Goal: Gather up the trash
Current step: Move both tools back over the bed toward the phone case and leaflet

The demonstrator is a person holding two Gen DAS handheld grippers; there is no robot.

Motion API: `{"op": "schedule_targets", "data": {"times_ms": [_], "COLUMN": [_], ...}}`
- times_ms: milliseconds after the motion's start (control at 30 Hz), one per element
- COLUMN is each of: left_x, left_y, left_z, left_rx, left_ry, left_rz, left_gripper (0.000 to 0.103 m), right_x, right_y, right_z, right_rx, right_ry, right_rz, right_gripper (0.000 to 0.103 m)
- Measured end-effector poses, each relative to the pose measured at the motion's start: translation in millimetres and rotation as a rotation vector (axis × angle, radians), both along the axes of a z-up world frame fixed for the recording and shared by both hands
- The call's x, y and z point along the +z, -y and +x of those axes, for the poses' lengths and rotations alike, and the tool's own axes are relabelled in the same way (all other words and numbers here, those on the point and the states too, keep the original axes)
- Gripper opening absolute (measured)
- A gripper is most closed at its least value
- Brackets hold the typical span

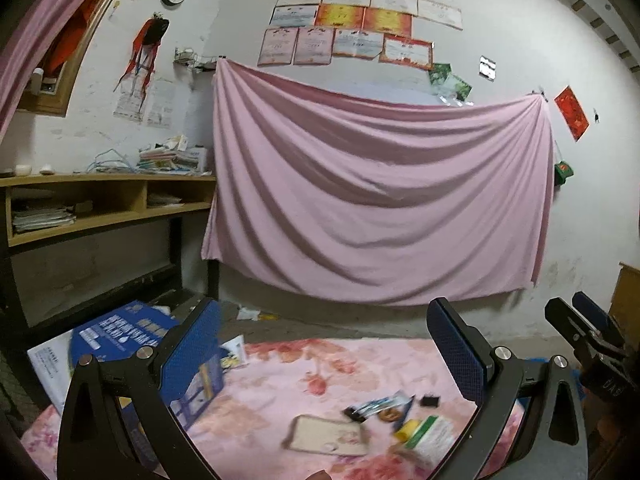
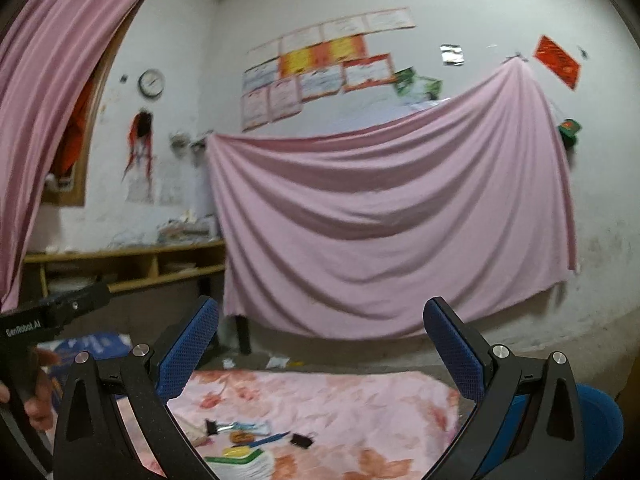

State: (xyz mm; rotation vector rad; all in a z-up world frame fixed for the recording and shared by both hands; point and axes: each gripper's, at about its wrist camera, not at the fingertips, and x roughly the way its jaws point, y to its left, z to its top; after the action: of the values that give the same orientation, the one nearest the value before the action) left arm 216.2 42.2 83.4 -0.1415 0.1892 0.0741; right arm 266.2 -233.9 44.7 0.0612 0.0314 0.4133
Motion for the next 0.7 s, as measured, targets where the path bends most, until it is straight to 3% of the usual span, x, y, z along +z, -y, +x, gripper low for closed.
{"op": "schedule_targets", "data": {"times_ms": [267,533,700], "left_x": [-32.4,-64.2,-82.3], "left_y": [-25.1,-14.3,-13.9], "left_z": [4.6,26.1,41.9], "left_rx": [-0.013,-0.064,-0.085], "left_ry": [-0.12,-0.334,-0.431], "left_rz": [-0.032,-0.009,-0.041], "left_gripper": [0.101,0.1,0.095], "right_x": [-19.6,-47.1,-65.0], "right_y": [-32.9,-50.2,-60.0], "right_z": [11.3,25.6,32.4], "right_rx": [0.089,0.152,0.203], "right_ry": [-0.174,-0.403,-0.513], "right_rz": [-0.153,-0.304,-0.387], "right_gripper": [0.103,0.103,0.102]}}
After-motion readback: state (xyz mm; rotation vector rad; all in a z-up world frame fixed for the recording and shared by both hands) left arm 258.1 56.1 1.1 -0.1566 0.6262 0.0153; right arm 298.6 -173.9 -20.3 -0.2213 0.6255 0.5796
